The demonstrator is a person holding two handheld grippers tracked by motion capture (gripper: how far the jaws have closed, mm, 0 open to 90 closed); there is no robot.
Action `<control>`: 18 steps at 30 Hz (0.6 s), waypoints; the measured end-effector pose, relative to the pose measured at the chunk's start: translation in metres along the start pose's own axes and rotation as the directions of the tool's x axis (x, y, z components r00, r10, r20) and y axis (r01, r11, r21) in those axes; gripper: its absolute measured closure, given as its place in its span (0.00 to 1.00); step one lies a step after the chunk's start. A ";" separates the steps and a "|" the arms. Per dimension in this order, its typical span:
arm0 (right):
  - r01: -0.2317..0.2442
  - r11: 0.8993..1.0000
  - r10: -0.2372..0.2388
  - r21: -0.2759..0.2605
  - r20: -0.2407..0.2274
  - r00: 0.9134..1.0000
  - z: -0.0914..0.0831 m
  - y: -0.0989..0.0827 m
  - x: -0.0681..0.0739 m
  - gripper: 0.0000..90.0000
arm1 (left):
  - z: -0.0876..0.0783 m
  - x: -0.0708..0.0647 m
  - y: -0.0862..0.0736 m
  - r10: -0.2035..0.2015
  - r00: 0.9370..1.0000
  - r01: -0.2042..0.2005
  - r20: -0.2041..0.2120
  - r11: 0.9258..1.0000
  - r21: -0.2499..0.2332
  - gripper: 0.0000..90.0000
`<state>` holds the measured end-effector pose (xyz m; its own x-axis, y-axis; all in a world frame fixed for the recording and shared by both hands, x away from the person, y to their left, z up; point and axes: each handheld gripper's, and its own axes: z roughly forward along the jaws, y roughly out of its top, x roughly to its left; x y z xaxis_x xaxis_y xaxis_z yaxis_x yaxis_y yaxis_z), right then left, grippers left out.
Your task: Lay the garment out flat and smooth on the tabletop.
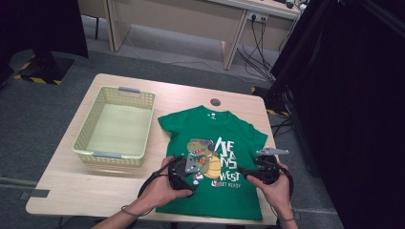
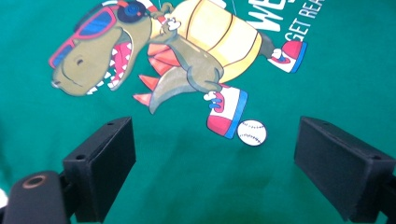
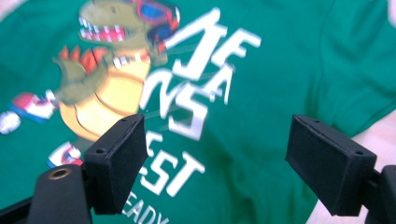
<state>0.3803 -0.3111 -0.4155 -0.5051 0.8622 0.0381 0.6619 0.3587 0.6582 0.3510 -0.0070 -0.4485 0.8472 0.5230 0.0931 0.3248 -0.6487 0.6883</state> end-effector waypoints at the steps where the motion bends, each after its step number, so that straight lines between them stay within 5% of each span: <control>1: 0.007 1.000 -0.007 -0.005 0.000 1.000 -0.002 0.003 0.001 0.23 | -0.001 0.000 0.000 0.001 1.000 -0.001 0.000 1.000 -0.002 0.13; 18: -0.044 0.999 0.043 0.031 0.015 0.999 0.010 -0.002 -0.011 0.21 | 0.000 0.006 -0.005 -0.037 0.999 0.037 -0.011 0.999 -0.010 0.13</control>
<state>0.3898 -0.3174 -0.4245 -0.4677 0.8821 0.0556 0.7004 0.3315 0.6321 0.3546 -0.0010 -0.4513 0.8298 0.5529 0.0756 0.3519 -0.6236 0.6981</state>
